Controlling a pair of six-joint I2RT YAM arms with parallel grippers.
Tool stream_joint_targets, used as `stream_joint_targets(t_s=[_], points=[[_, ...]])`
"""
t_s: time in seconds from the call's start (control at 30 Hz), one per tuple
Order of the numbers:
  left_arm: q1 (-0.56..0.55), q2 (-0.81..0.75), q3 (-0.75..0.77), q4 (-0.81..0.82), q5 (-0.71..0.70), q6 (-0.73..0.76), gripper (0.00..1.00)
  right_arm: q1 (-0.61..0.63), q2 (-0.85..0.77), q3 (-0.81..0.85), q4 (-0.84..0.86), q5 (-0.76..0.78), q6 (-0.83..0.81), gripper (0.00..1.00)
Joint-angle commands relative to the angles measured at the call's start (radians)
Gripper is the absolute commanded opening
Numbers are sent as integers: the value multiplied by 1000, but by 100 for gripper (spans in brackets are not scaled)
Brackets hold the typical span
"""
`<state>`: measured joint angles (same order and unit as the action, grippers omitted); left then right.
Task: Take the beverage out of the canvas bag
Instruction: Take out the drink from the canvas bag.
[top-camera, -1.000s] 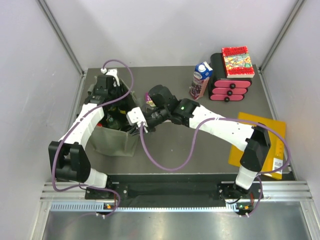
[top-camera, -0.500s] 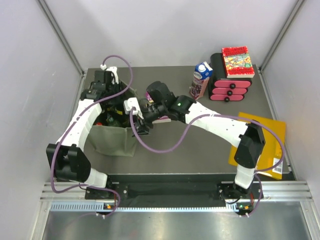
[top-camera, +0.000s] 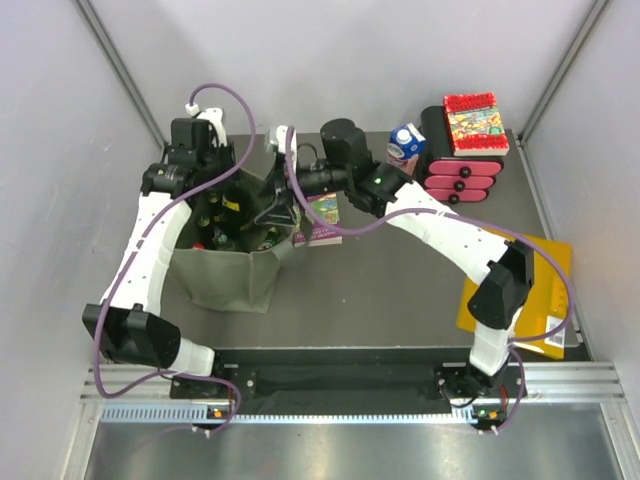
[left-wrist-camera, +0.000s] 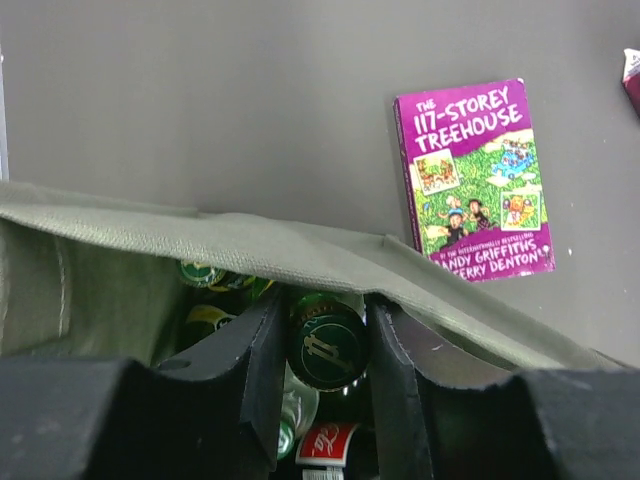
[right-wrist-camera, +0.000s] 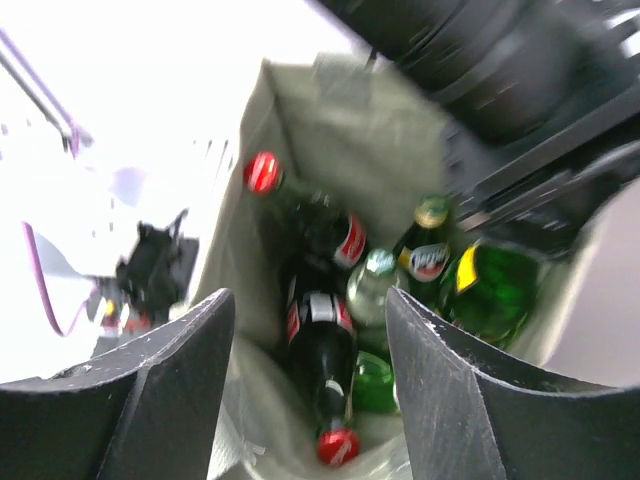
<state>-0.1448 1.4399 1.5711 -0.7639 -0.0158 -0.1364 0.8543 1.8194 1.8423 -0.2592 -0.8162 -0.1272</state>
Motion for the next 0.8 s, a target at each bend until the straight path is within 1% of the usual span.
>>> stream_joint_targets(t_s=[0.0, 0.07, 0.17, 0.3, 0.53, 0.63, 0.67, 0.73, 0.77], points=[[1, -55, 119, 48, -1, -20, 0, -6, 47, 83, 130, -3, 195, 62], [1, -55, 148, 20, 2, -26, 0, -3, 89, 119, 132, 3, 240, 62], [1, -56, 188, -15, -1, -43, 0, 6, 138, 172, 117, 21, 268, 62], [1, -65, 227, -52, 7, -74, 0, 15, 175, 210, 104, 58, 273, 63], [1, -84, 274, -113, 11, -100, 0, 28, 195, 225, 69, 162, 215, 65], [1, -93, 290, -133, 11, -114, 0, 34, 210, 236, 60, 201, 187, 68], [1, -96, 291, -137, 10, -118, 0, 37, 221, 241, 58, 209, 184, 71], [1, -102, 299, -146, 11, -130, 0, 41, 236, 261, 55, 222, 176, 72], [1, -105, 300, -147, 40, -135, 0, 45, 250, 268, 55, 229, 175, 72]])
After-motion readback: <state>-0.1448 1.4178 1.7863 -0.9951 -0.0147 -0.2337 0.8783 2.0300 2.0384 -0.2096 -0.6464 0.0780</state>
